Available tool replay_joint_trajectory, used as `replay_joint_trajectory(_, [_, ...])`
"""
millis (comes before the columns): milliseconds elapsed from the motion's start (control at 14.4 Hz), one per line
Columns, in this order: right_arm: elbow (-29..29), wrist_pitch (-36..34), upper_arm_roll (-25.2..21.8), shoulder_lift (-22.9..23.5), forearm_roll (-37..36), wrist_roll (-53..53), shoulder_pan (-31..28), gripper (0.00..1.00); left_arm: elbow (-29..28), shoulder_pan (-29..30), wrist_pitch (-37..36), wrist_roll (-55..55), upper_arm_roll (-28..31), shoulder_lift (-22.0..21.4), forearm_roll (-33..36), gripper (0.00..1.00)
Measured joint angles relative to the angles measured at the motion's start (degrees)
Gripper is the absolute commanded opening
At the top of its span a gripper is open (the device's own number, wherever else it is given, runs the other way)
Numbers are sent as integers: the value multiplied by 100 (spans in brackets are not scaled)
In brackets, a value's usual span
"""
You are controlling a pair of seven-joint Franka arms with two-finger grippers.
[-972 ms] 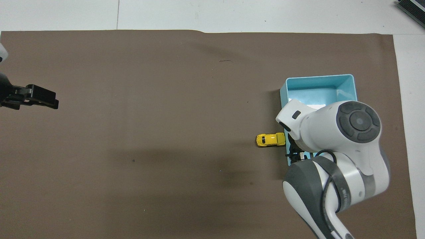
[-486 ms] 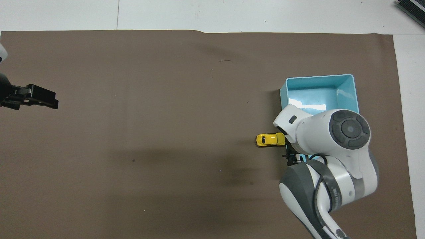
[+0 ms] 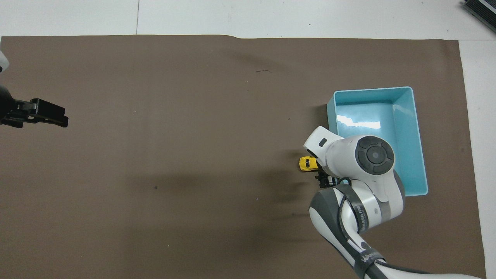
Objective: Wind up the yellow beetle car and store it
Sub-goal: 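Grasp the yellow car with the right gripper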
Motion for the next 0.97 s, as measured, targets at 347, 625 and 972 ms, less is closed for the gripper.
replay_joint_trajectory(347, [0,231,-2,222,-141,0,-1,63,0,0,0,0,0,0,0,100])
replay_joint_trajectory(625, [0,250,-2,238,-148,0,-1,26,0,0,0,-1,0,0,0,100])
replay_joint_trajectory(972, [-4,238,-1,256,-150,-1,-1,0,0,0,0,-1,0,0,0,100])
